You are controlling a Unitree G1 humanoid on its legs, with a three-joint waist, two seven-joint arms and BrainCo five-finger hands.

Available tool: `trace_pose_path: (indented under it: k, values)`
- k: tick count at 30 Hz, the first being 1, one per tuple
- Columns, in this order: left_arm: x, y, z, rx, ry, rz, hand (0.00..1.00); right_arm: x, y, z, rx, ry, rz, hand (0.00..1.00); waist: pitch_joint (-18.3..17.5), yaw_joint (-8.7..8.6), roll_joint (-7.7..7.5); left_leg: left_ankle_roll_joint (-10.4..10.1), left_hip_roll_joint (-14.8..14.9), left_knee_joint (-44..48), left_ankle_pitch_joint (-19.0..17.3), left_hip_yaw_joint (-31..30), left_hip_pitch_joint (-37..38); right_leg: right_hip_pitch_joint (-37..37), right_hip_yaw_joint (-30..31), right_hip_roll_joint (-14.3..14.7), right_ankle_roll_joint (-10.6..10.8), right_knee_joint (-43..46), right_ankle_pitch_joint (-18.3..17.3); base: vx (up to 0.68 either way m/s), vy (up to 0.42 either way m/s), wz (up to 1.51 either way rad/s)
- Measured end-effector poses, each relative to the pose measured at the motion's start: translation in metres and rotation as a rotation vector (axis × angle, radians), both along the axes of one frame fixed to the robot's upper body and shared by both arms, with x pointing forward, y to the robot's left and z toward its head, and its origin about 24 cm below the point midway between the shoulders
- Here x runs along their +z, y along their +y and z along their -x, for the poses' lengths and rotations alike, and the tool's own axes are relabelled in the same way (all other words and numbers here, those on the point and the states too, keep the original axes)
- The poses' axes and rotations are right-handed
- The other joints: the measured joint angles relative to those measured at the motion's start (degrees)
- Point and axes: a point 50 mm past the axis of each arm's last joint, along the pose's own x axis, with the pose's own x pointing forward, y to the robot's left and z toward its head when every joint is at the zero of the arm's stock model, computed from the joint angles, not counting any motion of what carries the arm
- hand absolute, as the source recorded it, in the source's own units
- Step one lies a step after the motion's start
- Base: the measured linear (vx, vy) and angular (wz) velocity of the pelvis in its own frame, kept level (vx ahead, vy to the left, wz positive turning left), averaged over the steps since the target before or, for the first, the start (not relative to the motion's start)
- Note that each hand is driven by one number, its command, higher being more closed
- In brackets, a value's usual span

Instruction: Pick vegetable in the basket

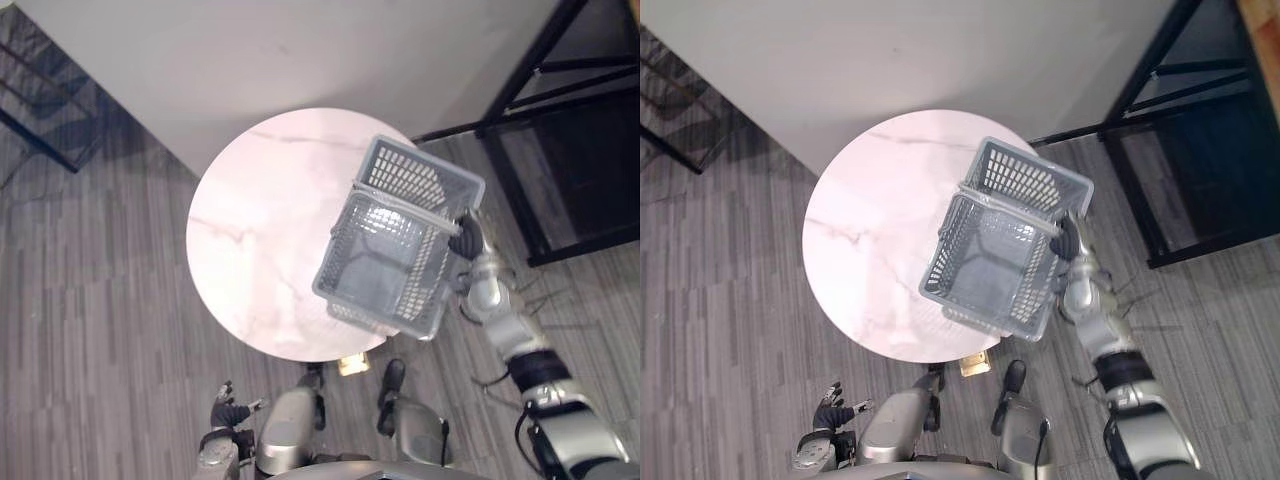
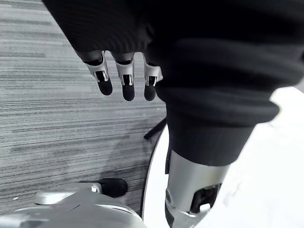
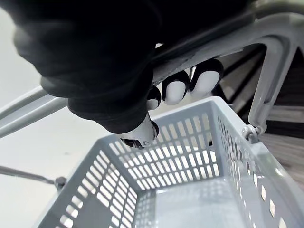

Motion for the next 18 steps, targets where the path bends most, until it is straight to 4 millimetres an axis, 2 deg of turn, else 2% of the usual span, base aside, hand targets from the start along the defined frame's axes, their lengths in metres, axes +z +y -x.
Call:
trace_pose_path:
  k: [1,2,3,4,8,9,10,11,12,13,15,17,18]
  values:
    - [0.000,0.001,0.001,-0.002,0.006,-0.002,0.00,-0.005,-0.001,0.006,-0.013,0.014,-0.033,1.00,-0.36,-0.45,-0.19,0.09,-0.02,0.00,-0.13,0.29,0.45,0.24,0.32,-0.02,0.04,0.04,-0.03,0.01,0.036,-0.29]
    - [-0.001,0.003,0.004,0.002,0.019,-0.009,0.00,-0.014,-0.001,0.022,-0.049,0.037,-0.140,1.00,-1.39,-1.41,-0.85,0.10,-0.08,-0.04,-0.35,1.17,1.55,0.56,1.43,-0.11,0.11,0.46,-0.07,0.00,0.027,-0.25]
    - [-0.001,0.004,0.004,0.005,0.020,-0.009,0.00,-0.015,-0.001,0.024,-0.053,0.039,-0.157,1.00,-1.46,-1.50,-0.93,0.10,-0.08,-0.04,-0.38,1.38,1.78,0.55,1.66,-0.11,0.12,0.62,-0.08,-0.04,0.036,-0.45]
    - [-0.001,0.006,0.005,0.021,0.025,-0.009,0.00,-0.019,-0.001,0.034,-0.082,0.042,-0.237,1.00,-1.87,-2.34,-1.53,0.20,-0.10,-0.05,-0.52,2.86,2.66,0.21,3.32,-0.19,0.33,1.59,-0.22,-0.04,0.018,-0.35]
    - [-0.001,0.010,0.005,0.031,0.029,-0.016,0.00,-0.019,0.000,0.046,-0.119,0.020,-0.357,1.00,-2.31,-2.95,-2.49,0.56,-0.26,0.54,-0.79,7.31,2.83,-3.01,8.31,-0.13,0.70,3.86,0.08,-0.12,0.045,-0.65]
    - [0.001,0.013,0.004,0.037,0.024,-0.023,0.00,-0.020,0.000,0.048,-0.136,0.017,-0.387,1.00,-2.67,-3.39,-3.35,0.75,-0.47,2.75,-1.80,8.63,1.14,-4.64,9.13,-0.44,0.82,4.15,0.49,-0.20,0.049,-0.63]
    - [0.003,0.018,0.003,0.060,0.010,-0.027,0.00,-0.019,0.000,0.049,-0.156,0.005,-0.421,1.00,-2.59,-3.99,-4.47,1.91,-0.68,6.94,-3.19,9.49,-1.27,-5.80,9.86,-0.90,1.97,3.21,0.96,-0.16,0.026,-0.44]
    - [0.004,0.018,0.003,0.068,0.004,-0.025,0.00,-0.019,-0.003,0.051,-0.167,0.002,-0.426,1.00,-2.83,-4.27,-3.72,2.64,0.39,8.00,-4.03,9.67,-2.17,-4.90,8.20,-0.77,2.37,1.74,-0.42,-0.12,0.018,-0.34]
    - [0.005,0.019,0.001,0.080,-0.011,-0.025,0.00,-0.020,-0.003,0.054,-0.179,0.002,-0.438,1.00,-2.77,-4.35,-3.32,3.50,2.24,8.94,-4.64,10.71,-3.20,-7.45,5.19,-1.90,-0.55,11.85,-2.99,-0.07,0.012,-0.15]
    - [0.007,0.026,0.002,0.096,-0.015,-0.039,0.00,-0.024,-0.002,0.058,-0.190,0.014,-0.455,1.00,-2.77,-4.54,-4.32,4.23,2.19,10.52,-5.23,10.61,-3.41,-8.16,3.48,-3.65,-0.63,23.01,-5.91,-0.06,0.008,-0.08]
    - [0.009,0.029,0.006,0.100,-0.018,-0.050,0.00,-0.029,0.000,0.063,-0.197,0.030,-0.468,1.00,-3.42,-4.18,-5.54,4.20,2.07,12.29,-5.84,10.73,-4.18,-6.30,2.56,-5.09,0.67,30.52,-9.89,-0.09,-0.058,-0.02]
    - [0.011,0.030,0.010,0.105,-0.025,-0.055,0.00,-0.028,0.001,0.062,-0.194,0.025,-0.472,1.00,-4.10,-3.71,-6.58,4.13,2.11,14.35,-5.76,11.05,-6.24,-2.56,2.32,-4.92,2.36,25.78,-12.25,-0.11,-0.112,-0.13]
    - [0.011,0.029,0.011,0.114,-0.032,-0.047,0.00,-0.027,0.000,0.061,-0.201,0.018,-0.479,1.00,-4.19,-2.67,-6.59,2.91,2.44,15.41,-4.90,11.60,-8.01,-0.97,2.39,-4.07,1.69,18.18,-13.49,-0.12,-0.136,-0.37]
